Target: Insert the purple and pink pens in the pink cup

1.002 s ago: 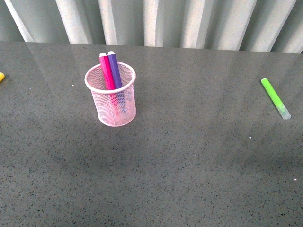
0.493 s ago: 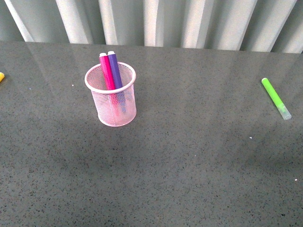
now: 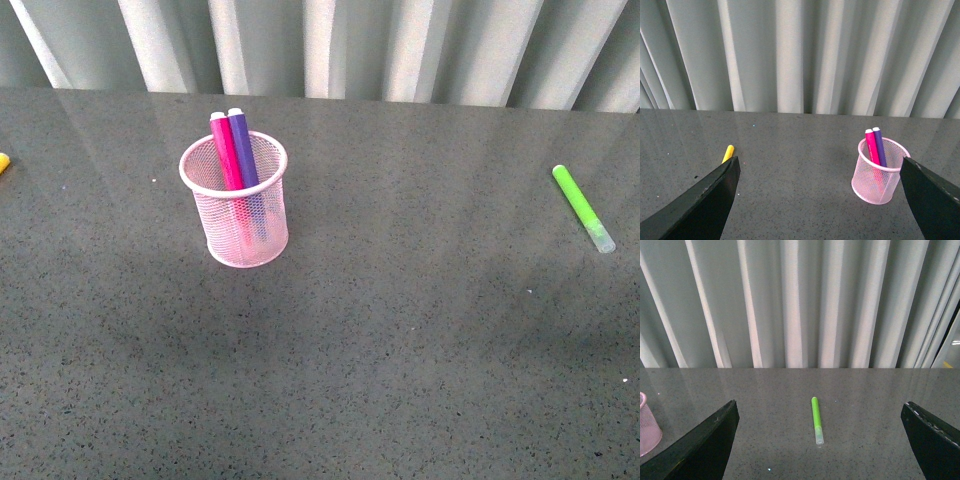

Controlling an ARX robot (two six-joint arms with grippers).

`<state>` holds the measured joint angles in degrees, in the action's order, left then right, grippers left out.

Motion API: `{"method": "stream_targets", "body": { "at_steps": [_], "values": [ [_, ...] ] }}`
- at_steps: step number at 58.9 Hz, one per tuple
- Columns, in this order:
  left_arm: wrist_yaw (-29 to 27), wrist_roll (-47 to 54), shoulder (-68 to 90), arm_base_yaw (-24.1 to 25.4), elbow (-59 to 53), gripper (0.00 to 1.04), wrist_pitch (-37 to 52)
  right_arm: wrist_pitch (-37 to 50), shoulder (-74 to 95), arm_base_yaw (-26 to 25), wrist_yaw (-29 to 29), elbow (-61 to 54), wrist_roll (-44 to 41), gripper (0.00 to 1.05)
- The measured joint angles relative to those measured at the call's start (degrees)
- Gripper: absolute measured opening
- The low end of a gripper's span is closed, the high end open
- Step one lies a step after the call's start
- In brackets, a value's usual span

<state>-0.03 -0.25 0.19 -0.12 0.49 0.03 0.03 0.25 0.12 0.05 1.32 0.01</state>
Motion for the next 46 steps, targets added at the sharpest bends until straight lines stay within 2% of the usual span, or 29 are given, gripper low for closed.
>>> {"method": "stream_targets", "body": {
  "at_steps": [46],
  "values": [
    [0.00, 0.00, 0.00, 0.00, 0.00, 0.98, 0.00, 0.00, 0.00, 0.00, 0.00, 0.00, 0.00, 0.98]
  ]
}}
